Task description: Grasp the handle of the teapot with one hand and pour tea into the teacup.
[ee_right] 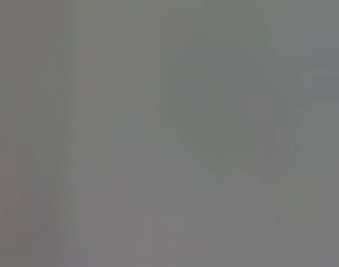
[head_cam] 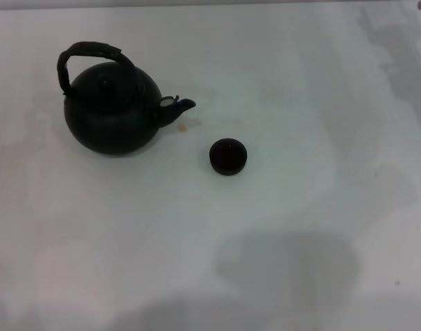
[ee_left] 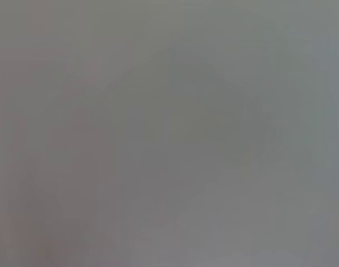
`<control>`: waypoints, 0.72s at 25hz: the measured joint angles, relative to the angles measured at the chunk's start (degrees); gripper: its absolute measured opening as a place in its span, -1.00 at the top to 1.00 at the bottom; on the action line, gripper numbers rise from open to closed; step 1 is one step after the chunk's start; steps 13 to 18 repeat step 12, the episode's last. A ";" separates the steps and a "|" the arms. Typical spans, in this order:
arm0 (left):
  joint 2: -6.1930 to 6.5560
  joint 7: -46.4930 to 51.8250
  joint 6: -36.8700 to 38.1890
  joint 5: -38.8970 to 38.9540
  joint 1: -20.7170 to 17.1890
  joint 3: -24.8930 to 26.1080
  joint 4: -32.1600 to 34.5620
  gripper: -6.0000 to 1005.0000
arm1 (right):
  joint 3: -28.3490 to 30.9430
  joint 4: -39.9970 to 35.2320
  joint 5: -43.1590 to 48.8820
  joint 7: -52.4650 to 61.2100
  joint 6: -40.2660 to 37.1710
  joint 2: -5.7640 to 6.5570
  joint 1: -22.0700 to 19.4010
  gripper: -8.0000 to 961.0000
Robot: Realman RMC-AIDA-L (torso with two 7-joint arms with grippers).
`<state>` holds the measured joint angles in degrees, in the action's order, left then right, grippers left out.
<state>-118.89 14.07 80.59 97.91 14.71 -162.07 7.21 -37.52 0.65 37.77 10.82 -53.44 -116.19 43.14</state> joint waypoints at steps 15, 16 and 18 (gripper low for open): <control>-0.02 0.06 0.00 0.00 -0.36 0.00 -0.07 -0.73 | -0.11 0.20 0.23 -0.01 0.34 0.00 0.02 -0.76; -0.02 0.06 0.00 0.00 -0.36 0.00 -0.07 -0.73 | -0.11 0.20 0.23 -0.01 0.34 0.00 0.02 -0.76; -0.02 0.06 0.00 0.00 -0.36 0.00 -0.07 -0.73 | -0.11 0.20 0.23 -0.01 0.34 0.00 0.02 -0.76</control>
